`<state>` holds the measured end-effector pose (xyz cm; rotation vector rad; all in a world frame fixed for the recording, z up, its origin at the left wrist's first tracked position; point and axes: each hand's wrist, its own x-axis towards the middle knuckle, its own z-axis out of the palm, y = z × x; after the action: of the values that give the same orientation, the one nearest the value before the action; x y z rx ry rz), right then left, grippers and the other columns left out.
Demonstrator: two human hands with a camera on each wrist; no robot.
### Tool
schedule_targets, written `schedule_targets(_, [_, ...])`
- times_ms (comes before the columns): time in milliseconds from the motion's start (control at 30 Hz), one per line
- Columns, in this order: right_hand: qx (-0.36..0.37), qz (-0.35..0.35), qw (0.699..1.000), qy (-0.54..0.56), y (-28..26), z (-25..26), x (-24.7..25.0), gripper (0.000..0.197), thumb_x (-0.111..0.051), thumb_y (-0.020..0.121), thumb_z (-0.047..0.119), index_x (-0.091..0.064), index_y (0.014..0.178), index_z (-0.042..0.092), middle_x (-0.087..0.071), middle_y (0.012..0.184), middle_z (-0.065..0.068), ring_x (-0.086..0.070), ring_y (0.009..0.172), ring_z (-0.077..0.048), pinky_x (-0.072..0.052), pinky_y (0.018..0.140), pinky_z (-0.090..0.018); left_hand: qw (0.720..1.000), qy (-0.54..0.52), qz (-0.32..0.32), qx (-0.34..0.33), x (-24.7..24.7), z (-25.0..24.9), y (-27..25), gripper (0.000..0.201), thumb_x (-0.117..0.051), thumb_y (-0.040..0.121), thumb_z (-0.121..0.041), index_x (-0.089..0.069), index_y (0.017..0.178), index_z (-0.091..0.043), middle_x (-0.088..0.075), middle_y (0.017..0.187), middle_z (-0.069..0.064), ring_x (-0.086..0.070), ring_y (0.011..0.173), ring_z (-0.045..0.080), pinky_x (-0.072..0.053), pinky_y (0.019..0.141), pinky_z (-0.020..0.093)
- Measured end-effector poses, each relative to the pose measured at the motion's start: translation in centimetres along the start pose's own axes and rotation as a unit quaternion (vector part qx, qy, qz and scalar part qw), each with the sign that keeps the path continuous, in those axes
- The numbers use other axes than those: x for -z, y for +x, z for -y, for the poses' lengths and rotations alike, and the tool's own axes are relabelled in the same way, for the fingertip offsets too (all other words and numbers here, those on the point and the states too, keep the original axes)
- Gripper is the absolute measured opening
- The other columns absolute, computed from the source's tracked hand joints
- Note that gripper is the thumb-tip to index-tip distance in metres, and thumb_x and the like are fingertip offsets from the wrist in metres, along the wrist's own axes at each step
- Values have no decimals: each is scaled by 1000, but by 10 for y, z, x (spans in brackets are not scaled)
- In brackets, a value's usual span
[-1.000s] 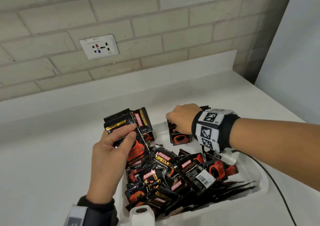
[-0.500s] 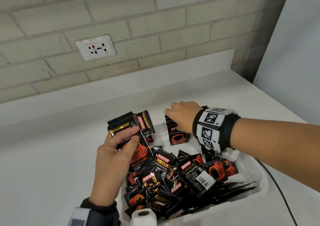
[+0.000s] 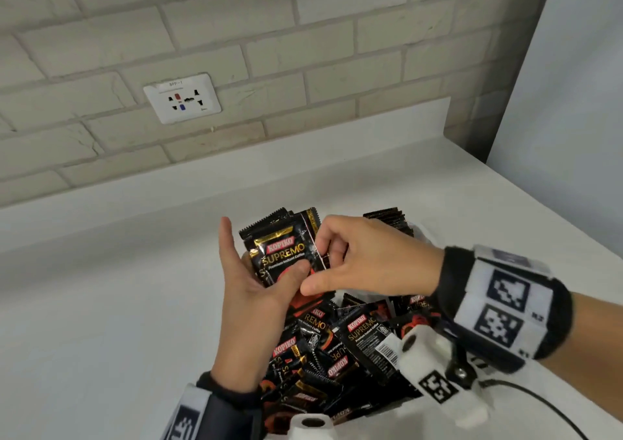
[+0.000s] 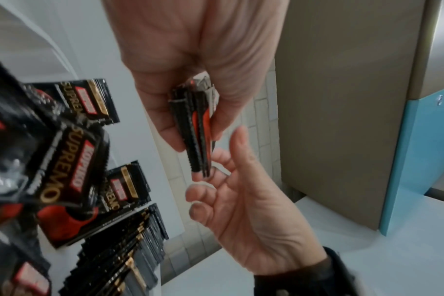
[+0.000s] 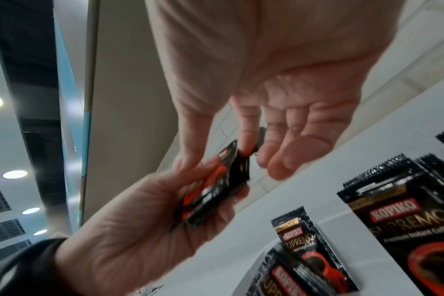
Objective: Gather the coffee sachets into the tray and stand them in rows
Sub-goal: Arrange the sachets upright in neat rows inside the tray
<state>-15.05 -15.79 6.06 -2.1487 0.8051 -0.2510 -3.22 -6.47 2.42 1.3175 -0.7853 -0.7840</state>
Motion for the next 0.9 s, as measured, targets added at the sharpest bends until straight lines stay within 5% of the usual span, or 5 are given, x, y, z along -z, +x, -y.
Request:
schedule_targets(200, [-34, -5, 985, 168, -4, -8, -3, 20, -73, 77, 18, -53, 76, 14, -57, 59, 3, -52, 40, 2, -44, 45, -12, 999, -29, -5, 24, -1, 7, -1, 98, -89, 52, -30, -36, 135, -31, -62, 120, 7, -64, 105, 26, -51, 87, 48])
schedule_targets(267, [-50, 7, 976, 214, -6, -11, -2, 16, -68, 80, 12, -53, 79, 10, -59, 57, 1, -53, 38, 1, -44, 42, -11, 998, -42, 15, 46, 0, 5, -2, 67, -80, 61, -35, -51, 118, -13, -68, 106, 13, -68, 91, 26, -53, 77, 45])
schedule_targets(433, [-79, 16, 948, 309, -9, -18, 0, 10, -59, 85, 5, -50, 83, 8, -61, 53, 1, -58, 41, -4, -43, 42, -14, 985, -126, 11, 118, 2, 8, -1, 21, -52, 87, -23, -58, 101, -10, -72, 87, 8, -68, 74, 20, -51, 60, 32])
schedule_targets(700, [-58, -81, 863, 495, -17, -30, -5, 27, -54, 84, -7, -50, 105, 10, -68, 72, -8, -63, 55, -13, -51, 51, -19, 974, -191, -35, 115, 2, 8, 0, 11, -45, 93, -4, -55, 96, -8, -70, 72, 4, -66, 59, 12, -52, 47, 23])
schedule_targets(900, [-31, -35, 962, 269, -26, -25, -20, 41, -67, 80, 8, -49, 113, 24, -67, 76, 1, -62, 61, -5, -49, 56, -17, 982, -169, -43, 69, -6, 6, -4, 33, -57, 75, 0, -58, 106, -10, -70, 100, 13, -69, 82, 25, -58, 65, 41])
